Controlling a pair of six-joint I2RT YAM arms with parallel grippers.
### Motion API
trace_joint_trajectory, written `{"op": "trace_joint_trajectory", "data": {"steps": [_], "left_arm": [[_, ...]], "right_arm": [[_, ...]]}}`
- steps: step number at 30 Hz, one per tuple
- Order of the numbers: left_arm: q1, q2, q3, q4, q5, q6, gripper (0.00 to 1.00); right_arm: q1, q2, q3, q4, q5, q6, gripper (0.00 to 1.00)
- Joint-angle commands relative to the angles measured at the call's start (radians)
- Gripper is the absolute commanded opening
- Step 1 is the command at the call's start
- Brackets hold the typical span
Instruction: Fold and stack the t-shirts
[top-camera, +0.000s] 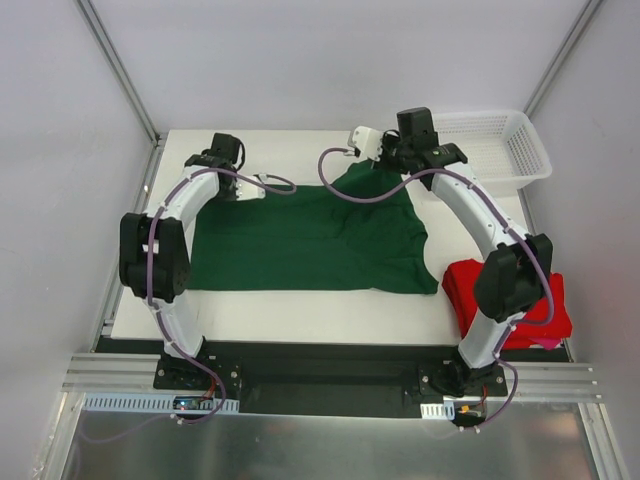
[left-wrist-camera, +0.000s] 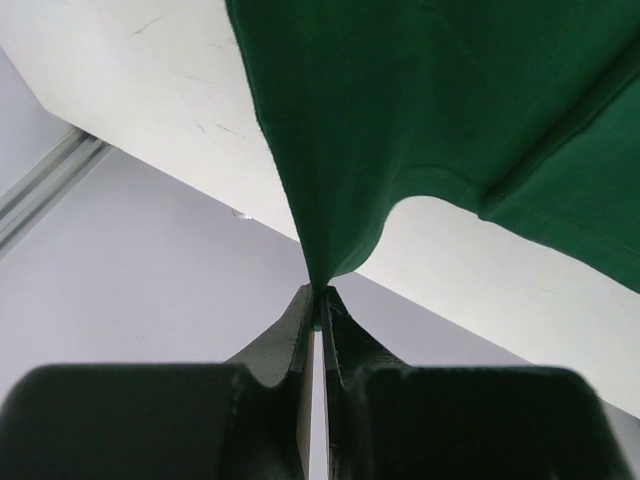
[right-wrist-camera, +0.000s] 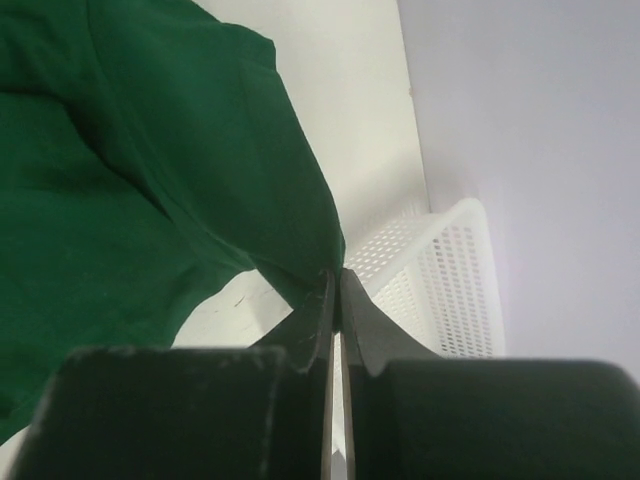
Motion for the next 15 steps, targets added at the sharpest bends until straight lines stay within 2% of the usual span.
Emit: {"op": "trace_joint_trajectory", "data": {"steps": [1, 15], "left_arm": [[-0.010, -0.081, -0.044, -0.019, -0.030, -0.031, 0.00], [-0.041, -0.189, -0.151, -0.027, -0.045, -0.063, 0.00]], "right_arm": [[0.011, -0.086, -0.044, -0.014, -0.016, 0.033, 0.01], [0.015, -0.170, -0.107, -0.046, 0.007, 0.027, 0.01]]}}
